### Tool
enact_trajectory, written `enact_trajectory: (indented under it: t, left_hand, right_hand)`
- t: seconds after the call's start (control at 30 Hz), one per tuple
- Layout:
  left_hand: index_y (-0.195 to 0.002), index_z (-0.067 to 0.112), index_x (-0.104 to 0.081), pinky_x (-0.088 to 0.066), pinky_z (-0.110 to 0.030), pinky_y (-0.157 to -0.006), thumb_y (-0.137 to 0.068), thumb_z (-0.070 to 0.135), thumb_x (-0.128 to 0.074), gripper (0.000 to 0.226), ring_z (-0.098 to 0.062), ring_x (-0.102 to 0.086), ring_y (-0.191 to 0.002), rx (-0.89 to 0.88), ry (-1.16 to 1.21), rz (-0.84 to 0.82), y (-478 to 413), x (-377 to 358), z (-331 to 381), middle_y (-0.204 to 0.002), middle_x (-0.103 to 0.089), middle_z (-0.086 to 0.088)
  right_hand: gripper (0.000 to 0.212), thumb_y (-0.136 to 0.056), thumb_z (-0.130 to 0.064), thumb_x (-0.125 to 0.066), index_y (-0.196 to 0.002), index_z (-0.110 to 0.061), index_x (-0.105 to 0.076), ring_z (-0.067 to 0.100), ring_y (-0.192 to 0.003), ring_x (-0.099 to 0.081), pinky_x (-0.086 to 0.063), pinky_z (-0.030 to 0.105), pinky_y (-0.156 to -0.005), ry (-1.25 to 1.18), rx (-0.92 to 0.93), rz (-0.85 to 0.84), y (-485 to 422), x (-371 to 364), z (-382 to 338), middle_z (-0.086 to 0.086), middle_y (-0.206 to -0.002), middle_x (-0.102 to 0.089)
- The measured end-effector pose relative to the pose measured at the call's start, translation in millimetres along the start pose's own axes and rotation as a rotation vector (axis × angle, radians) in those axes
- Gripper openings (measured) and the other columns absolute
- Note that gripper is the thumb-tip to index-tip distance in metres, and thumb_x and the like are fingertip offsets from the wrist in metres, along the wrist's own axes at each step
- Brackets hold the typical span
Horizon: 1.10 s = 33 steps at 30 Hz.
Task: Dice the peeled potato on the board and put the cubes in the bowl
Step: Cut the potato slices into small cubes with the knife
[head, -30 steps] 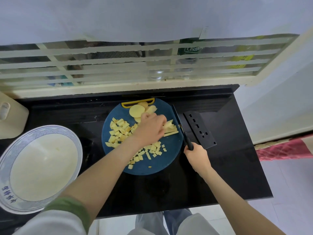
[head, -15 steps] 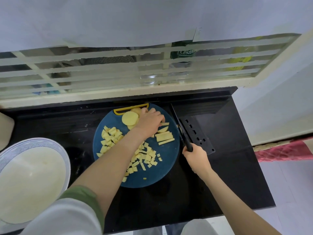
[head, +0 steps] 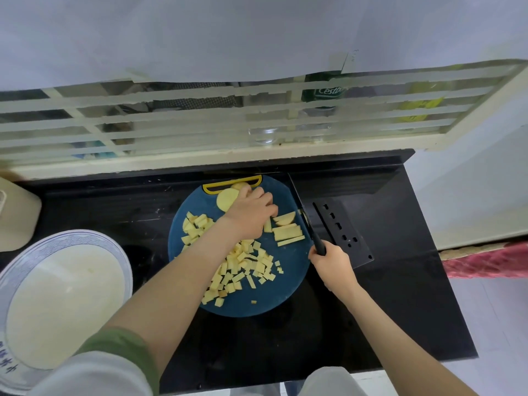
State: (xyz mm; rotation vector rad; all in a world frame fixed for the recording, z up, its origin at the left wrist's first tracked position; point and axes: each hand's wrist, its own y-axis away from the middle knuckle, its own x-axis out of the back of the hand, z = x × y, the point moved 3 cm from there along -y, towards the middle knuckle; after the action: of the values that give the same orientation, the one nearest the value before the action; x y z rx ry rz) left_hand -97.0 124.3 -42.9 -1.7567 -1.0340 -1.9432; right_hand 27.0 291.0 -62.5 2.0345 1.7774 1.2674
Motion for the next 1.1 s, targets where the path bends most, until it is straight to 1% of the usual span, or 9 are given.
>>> enact_trajectory:
  t: [0.1, 0.2, 0.37, 0.5, 0.67, 0.77, 0.83, 0.93, 1.1]
  left_hand:
    - [-0.12, 0.024, -0.054, -0.02, -0.044, -0.105, -0.087, 0.015, -0.054, 0.035, -0.023, -0.036, -0.118, -0.012, -0.095, -0.001, -2, 3, 0, -0.121, -0.044, -0.001]
    - [-0.117, 0.021, -0.055, -0.024, -0.044, -0.104, -0.091, 0.009, -0.05, 0.028, -0.026, -0.037, -0.118, -0.031, -0.147, -0.003, -4, 7, 0, -0.12, -0.046, -0.004]
    - [-0.107, 0.022, -0.056, -0.024, -0.041, -0.103, -0.094, 0.015, -0.051, 0.016, -0.021, -0.042, -0.111, -0.138, -0.1, 0.026, -1, 11, 1, -0.109, -0.054, 0.003]
    - [-0.099, 0.022, -0.053, -0.023, -0.038, -0.101, -0.097, 0.023, -0.049, 0.005, -0.017, -0.044, -0.104, -0.134, -0.041, 0.11, 8, 16, -7, -0.098, -0.057, 0.008]
    - [-0.097, 0.024, -0.055, -0.015, -0.036, -0.098, -0.097, 0.035, -0.046, 0.014, -0.014, -0.045, -0.107, 0.071, 0.15, 0.186, 18, 20, -1, -0.101, -0.058, 0.011]
    - [-0.096, 0.024, -0.054, -0.016, -0.037, -0.094, -0.096, 0.034, -0.047, 0.012, -0.016, -0.045, -0.108, 0.179, 0.276, 0.204, 18, 14, 26, -0.1, -0.059, 0.01]
    - [-0.102, 0.023, -0.054, -0.02, -0.038, -0.093, -0.095, 0.032, -0.046, 0.015, -0.018, -0.045, -0.108, 0.21, 0.283, 0.187, 17, 6, 47, -0.105, -0.06, 0.007]
    - [-0.116, 0.018, -0.053, -0.024, -0.039, -0.094, -0.095, 0.035, -0.047, 0.028, -0.022, -0.043, -0.113, 0.247, 0.249, 0.143, 16, -6, 63, -0.116, -0.057, 0.002]
    - [-0.118, 0.018, -0.053, -0.023, -0.037, -0.093, -0.095, 0.043, -0.047, 0.035, -0.022, -0.041, -0.114, 0.272, 0.222, 0.132, 16, -14, 61, -0.12, -0.054, 0.001]
  right_hand:
    - [0.012, -0.097, -0.018, -0.052, -0.091, -0.012, -0.061, 0.014, -0.059, -0.049, -0.044, 0.029, -0.056, 0.028, 0.002, -0.014, 1, -2, 1, 0.004, -0.073, -0.056]
    - [0.013, -0.098, -0.019, -0.051, -0.092, -0.012, -0.06, 0.013, -0.055, -0.048, -0.041, 0.027, -0.052, 0.035, 0.001, -0.015, 4, -4, 1, 0.003, -0.07, -0.054]
    - [0.014, -0.097, -0.019, -0.05, -0.087, -0.016, -0.058, 0.013, -0.053, -0.046, -0.038, 0.028, -0.05, -0.034, -0.054, -0.014, 12, -13, 4, 0.002, -0.068, -0.052]
    - [0.013, -0.097, -0.019, -0.049, -0.088, -0.015, -0.057, 0.015, -0.055, -0.047, -0.04, 0.028, -0.048, -0.086, -0.091, -0.012, 18, -20, 6, 0.006, -0.074, -0.056]
    - [0.012, -0.097, -0.017, -0.049, -0.087, -0.016, -0.056, 0.015, -0.056, -0.049, -0.041, 0.03, -0.051, -0.103, -0.082, 0.004, 22, -20, 3, 0.007, -0.076, -0.058]
    - [0.013, -0.097, -0.017, -0.05, -0.086, -0.018, -0.057, 0.014, -0.055, -0.048, -0.04, 0.03, -0.051, -0.125, -0.071, 0.037, 24, -16, 3, 0.005, -0.073, -0.057]
    - [0.014, -0.096, -0.017, -0.05, -0.084, -0.019, -0.057, 0.013, -0.052, -0.046, -0.037, 0.027, -0.048, -0.128, -0.062, 0.053, 27, -13, 5, 0.003, -0.071, -0.056]
    - [0.017, -0.096, -0.017, -0.05, -0.079, -0.019, -0.054, 0.011, -0.05, -0.043, -0.034, 0.023, -0.042, -0.14, -0.051, 0.057, 31, -8, 5, 0.0, -0.069, -0.053]
    - [0.016, -0.095, -0.017, -0.048, -0.081, -0.017, -0.055, 0.014, -0.047, -0.042, -0.035, 0.022, -0.037, -0.136, -0.075, 0.047, 37, -6, 9, 0.003, -0.07, -0.052]
